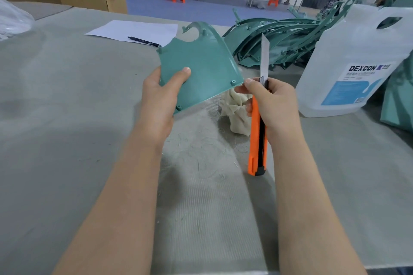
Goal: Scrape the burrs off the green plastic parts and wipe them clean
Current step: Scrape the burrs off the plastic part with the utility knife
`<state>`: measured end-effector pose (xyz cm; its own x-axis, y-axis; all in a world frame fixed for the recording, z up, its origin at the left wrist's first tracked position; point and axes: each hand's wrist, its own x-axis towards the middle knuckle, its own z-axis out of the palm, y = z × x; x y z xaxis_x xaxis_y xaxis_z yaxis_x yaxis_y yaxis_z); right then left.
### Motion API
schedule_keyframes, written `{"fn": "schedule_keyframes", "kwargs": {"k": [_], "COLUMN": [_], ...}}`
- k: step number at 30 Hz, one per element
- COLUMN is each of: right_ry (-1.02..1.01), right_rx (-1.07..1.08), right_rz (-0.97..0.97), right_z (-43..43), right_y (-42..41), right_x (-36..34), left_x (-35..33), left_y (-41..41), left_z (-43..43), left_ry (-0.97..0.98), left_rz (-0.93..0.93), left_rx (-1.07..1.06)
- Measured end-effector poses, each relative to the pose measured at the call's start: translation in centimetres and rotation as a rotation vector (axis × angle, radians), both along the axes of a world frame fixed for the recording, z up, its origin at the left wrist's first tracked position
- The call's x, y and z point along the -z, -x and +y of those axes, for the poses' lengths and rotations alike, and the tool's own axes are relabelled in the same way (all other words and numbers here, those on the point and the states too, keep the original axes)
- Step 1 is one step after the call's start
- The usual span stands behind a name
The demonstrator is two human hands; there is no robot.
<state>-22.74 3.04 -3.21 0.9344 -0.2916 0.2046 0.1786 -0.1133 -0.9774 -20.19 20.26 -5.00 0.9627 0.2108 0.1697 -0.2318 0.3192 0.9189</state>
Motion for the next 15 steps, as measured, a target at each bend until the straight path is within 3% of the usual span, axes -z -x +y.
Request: {"fn": "schedule_keyframes", "kwargs": {"k": [15], "right_ry": [0.165], "right_rx": [0.066], "right_rz": [0.051], "right_z": [0.03], "right_y": [-0.42], "right_x": [0.29], "left_x": [0.03], "left_y": [0.13], "left_z": [-0.15], "left_ry": [-0.141], "left_rz": [-0.082], "left_rx": [-0.024]}}
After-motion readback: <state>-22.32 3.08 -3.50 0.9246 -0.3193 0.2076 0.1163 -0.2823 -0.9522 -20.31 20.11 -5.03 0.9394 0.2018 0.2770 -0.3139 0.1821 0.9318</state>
